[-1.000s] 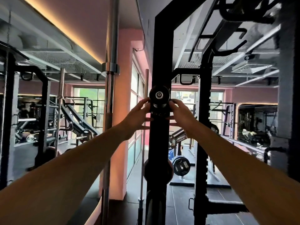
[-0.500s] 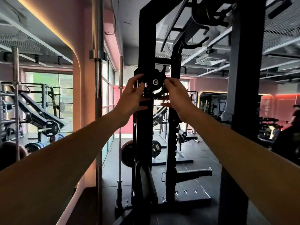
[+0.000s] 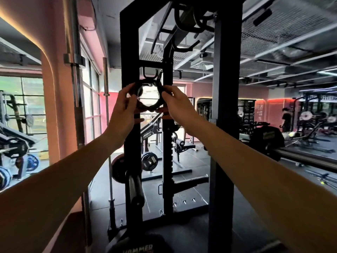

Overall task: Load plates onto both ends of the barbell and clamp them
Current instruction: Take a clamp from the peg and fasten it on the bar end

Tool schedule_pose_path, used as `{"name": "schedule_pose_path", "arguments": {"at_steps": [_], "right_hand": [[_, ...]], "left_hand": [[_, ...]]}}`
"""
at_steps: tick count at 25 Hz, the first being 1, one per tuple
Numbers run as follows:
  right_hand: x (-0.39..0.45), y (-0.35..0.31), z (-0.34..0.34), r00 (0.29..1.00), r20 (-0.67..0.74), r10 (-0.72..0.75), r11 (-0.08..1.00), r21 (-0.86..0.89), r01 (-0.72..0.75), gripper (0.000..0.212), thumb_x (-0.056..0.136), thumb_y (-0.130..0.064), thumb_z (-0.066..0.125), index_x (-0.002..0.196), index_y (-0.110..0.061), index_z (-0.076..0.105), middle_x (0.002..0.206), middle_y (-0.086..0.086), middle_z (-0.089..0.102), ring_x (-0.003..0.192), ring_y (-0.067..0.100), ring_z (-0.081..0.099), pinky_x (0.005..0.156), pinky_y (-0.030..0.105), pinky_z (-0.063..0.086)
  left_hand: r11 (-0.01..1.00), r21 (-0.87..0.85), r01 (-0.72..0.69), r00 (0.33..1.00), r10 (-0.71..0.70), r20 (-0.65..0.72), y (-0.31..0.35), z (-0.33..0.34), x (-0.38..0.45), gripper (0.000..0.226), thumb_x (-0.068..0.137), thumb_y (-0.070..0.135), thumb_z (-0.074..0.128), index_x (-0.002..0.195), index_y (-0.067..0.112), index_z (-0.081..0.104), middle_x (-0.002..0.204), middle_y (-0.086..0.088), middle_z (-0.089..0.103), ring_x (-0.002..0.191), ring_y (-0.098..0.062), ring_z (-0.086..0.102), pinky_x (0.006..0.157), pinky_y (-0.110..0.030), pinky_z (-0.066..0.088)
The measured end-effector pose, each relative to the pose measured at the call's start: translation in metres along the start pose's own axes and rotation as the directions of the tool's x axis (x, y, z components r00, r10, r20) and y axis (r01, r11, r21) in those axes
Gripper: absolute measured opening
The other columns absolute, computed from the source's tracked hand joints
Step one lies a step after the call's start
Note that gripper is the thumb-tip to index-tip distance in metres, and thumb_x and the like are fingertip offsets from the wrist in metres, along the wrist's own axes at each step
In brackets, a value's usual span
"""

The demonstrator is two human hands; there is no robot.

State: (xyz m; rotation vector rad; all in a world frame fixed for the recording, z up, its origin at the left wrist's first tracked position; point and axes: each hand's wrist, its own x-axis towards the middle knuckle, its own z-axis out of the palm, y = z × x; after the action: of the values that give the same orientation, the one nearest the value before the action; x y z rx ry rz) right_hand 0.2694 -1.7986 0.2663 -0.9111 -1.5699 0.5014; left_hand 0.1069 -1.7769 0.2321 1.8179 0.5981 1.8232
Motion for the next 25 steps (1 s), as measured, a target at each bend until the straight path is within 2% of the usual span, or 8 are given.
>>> {"name": "schedule_pose_path", "arguments": {"at_steps": [2,5,8,11,14,18,22,25], "right_hand": [[-0.019,0.004,-0.028,0.999,-0.004,0.053,0.999,0.012,-0.053,0.033,0.105,-0.025,0.043,0.137,-0.023,0.05,0.1,0.001,0.068,0.089,0.023,0.074,0.084,0.036,0.062],[-0.056,0.017,-0.094,0.994,-0.071,0.088,0.993,-0.073,-0.093,0.036,0.105,-0.031,0.044,0.14,-0.023,0.048,0.09,-0.007,0.055,0.074,0.008,0.063,0.066,0.016,0.059],[-0.097,0.039,-0.178,0.972,-0.15,0.18,0.978,-0.082,-0.194,0.035,0.103,-0.036,0.047,0.136,-0.025,0.051,0.107,0.012,0.066,0.098,0.034,0.071,0.086,0.048,0.061],[-0.143,0.055,-0.272,0.944,-0.217,0.249,0.958,-0.086,-0.273,0.018,0.104,-0.034,0.047,0.12,-0.029,0.052,0.121,0.021,0.065,0.106,0.04,0.069,0.081,0.046,0.063],[-0.196,0.065,-0.367,0.903,-0.322,0.284,0.932,-0.129,-0.339,0.027,0.105,-0.033,0.046,0.131,-0.031,0.05,0.117,0.01,0.066,0.097,0.028,0.07,0.074,0.039,0.063],[-0.248,0.084,-0.458,0.85,-0.417,0.32,0.883,-0.194,-0.428,0.039,0.103,-0.035,0.048,0.141,-0.029,0.05,0.128,0.004,0.063,0.104,0.026,0.068,0.088,0.045,0.06],[-0.28,0.104,-0.524,0.823,-0.462,0.33,0.862,-0.208,-0.462,0.04,0.105,-0.031,0.047,0.144,-0.023,0.047,0.129,-0.003,0.055,0.105,0.014,0.061,0.079,0.015,0.052],[-0.284,0.133,-0.549,0.793,-0.498,0.351,0.841,-0.204,-0.501,0.046,0.096,-0.043,0.048,0.14,-0.028,0.05,0.142,0.002,0.057,0.122,0.024,0.06,0.097,0.046,0.055]], "left_hand": [[0.999,0.053,0.002,0.998,-0.006,0.063,0.002,0.024,-0.012,0.029,0.107,0.028,0.041,0.133,0.041,0.046,0.113,-0.003,0.063,0.098,-0.012,0.069,0.071,-0.031,0.058],[0.997,0.076,0.019,0.987,-0.031,0.157,0.009,0.089,-0.037,0.032,0.106,0.024,0.044,0.135,0.037,0.047,0.109,-0.001,0.062,0.085,-0.001,0.07,0.066,-0.025,0.058],[0.999,0.047,0.019,0.966,-0.031,0.258,0.012,0.177,-0.068,0.036,0.105,0.018,0.045,0.14,0.027,0.044,0.102,0.003,0.059,0.083,-0.004,0.068,0.069,-0.023,0.059],[0.996,-0.032,0.078,0.94,-0.063,0.336,0.011,0.275,-0.103,0.036,0.104,0.014,0.047,0.138,0.028,0.045,0.104,0.003,0.059,0.081,-0.002,0.069,0.063,-0.019,0.057],[0.983,-0.107,0.148,0.907,-0.091,0.412,0.019,0.378,-0.143,0.037,0.103,0.015,0.049,0.135,0.033,0.046,0.104,0.001,0.063,0.082,-0.002,0.068,0.066,-0.021,0.058],[0.968,-0.135,0.212,0.856,-0.118,0.503,0.031,0.475,-0.184,0.038,0.102,0.017,0.053,0.132,0.04,0.046,0.114,-0.014,0.065,0.09,-0.021,0.063,0.071,-0.03,0.057],[0.957,-0.145,0.251,0.808,-0.124,0.576,0.025,0.547,-0.204,0.039,0.1,0.015,0.056,0.131,0.039,0.048,0.104,-0.003,0.064,0.092,-0.023,0.061,0.075,-0.034,0.055],[0.959,-0.115,0.257,0.782,-0.137,0.607,0.01,0.581,-0.204,0.041,0.1,0.014,0.057,0.136,0.032,0.048,0.099,-0.001,0.058,0.086,-0.021,0.058,0.072,-0.033,0.053]]}}
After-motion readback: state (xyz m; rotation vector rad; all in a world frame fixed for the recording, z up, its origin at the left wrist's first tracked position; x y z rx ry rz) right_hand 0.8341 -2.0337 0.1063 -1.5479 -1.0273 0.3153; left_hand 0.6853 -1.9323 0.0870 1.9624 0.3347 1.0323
